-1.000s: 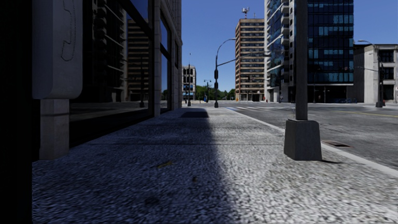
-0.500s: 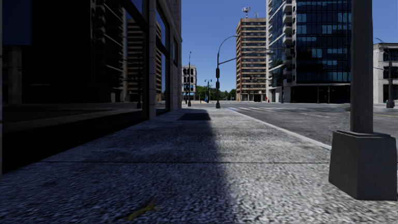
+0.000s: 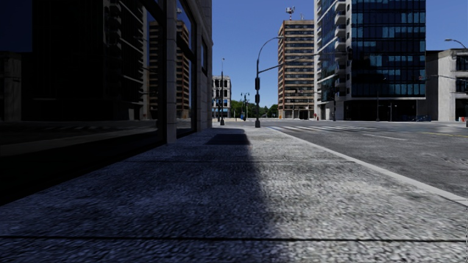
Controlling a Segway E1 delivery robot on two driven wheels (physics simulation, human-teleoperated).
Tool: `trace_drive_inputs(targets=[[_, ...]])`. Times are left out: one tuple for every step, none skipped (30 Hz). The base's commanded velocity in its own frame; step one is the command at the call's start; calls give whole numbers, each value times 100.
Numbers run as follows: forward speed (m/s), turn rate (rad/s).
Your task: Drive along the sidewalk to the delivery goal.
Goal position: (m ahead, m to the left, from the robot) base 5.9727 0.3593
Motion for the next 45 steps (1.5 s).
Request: trace_drive_inputs(targets=[[200, 0], [200, 0], [200, 0], [200, 0], [200, 0], [200, 0], [200, 0], [200, 0], [200, 0], [200, 7], [200, 7], [200, 9], [200, 10], [200, 15], [200, 20], [200, 20], [200, 22], [200, 23], [200, 24], [200, 24], [200, 24], [200, 24], [200, 24], [200, 24], [200, 24], [200, 24], [200, 24], [200, 24], [200, 24], [200, 24], [200, 24], [200, 0], [200, 0], [200, 0], [200, 0], [200, 0], [200, 0], [200, 0], [200, 0], [200, 0], [200, 0], [200, 0], [200, 0], [200, 0], [200, 0]])
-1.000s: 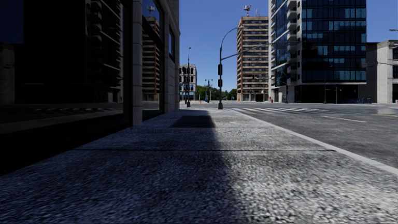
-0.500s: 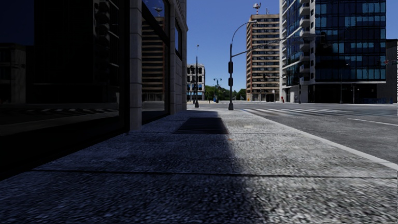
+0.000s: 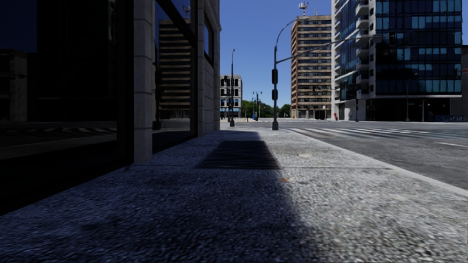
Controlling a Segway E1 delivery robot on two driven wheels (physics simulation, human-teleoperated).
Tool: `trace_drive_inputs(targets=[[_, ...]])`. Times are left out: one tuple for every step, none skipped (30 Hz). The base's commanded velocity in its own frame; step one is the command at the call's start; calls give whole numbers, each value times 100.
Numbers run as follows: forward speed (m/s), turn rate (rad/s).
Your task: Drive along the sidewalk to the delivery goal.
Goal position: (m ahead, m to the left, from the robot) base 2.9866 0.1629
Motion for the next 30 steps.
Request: trace_drive_inputs(targets=[[200, 0], [200, 0], [200, 0], [200, 0], [200, 0], [200, 0], [200, 0], [200, 0], [200, 0], [200, 0], [200, 0], [200, 0], [200, 0], [200, 0], [200, 0], [200, 0], [200, 0], [200, 3], [200, 3], [200, 9], [200, 14], [200, 16], [200, 17], [200, 17], [197, 17], [184, 17], [171, 17], [171, 17], [167, 17], [166, 17]])
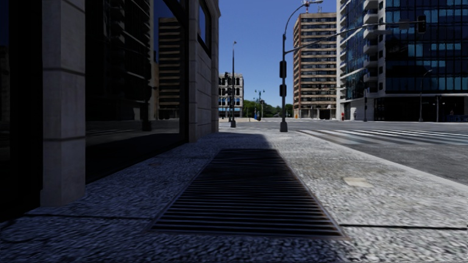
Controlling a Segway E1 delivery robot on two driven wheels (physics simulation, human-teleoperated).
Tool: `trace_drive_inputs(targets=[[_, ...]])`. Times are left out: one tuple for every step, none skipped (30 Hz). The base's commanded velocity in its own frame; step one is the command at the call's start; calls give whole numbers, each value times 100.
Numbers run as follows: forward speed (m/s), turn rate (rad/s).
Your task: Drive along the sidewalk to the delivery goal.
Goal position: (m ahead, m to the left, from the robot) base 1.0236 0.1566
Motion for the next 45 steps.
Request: trace_drive_inputs(targets=[[164, 17], [164, 19], [164, 19], [162, 20], [159, 21], [157, 22], [156, 22], [156, 22], [155, 22], [154, 22], [152, 22], [151, 22], [151, 22], [149, 22], [149, 22], [146, 22], [146, 22], [142, 14], [140, 0], [135, 0], [118, 0], [80, 0], [80, 0], [0, 0], [0, 0], [0, 0], [0, 0], [0, 0], [0, 0], [0, 0], [0, 0], [0, 0], [0, 0], [0, 0], [0, 0], [0, 0], [0, 0], [0, 0], [0, 0], [0, 0], [0, 0], [0, 0], [0, 0], [0, 0], [0, 0]])
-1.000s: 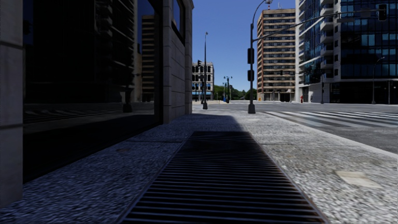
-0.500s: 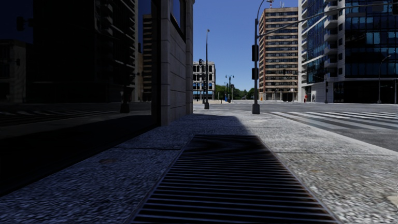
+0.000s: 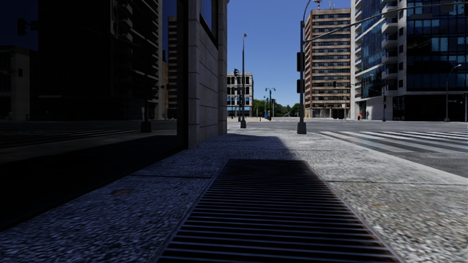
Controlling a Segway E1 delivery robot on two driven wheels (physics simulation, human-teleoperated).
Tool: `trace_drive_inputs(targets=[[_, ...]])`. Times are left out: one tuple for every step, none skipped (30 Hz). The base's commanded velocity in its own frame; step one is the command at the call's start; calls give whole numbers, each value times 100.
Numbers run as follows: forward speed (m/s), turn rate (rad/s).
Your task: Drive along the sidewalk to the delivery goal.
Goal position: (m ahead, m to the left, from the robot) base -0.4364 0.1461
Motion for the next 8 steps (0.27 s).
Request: trace_drive_inputs(targets=[[0, 0], [0, 0], [0, 0], [0, 0], [0, 0], [0, 0], [0, 0], [0, 0]])
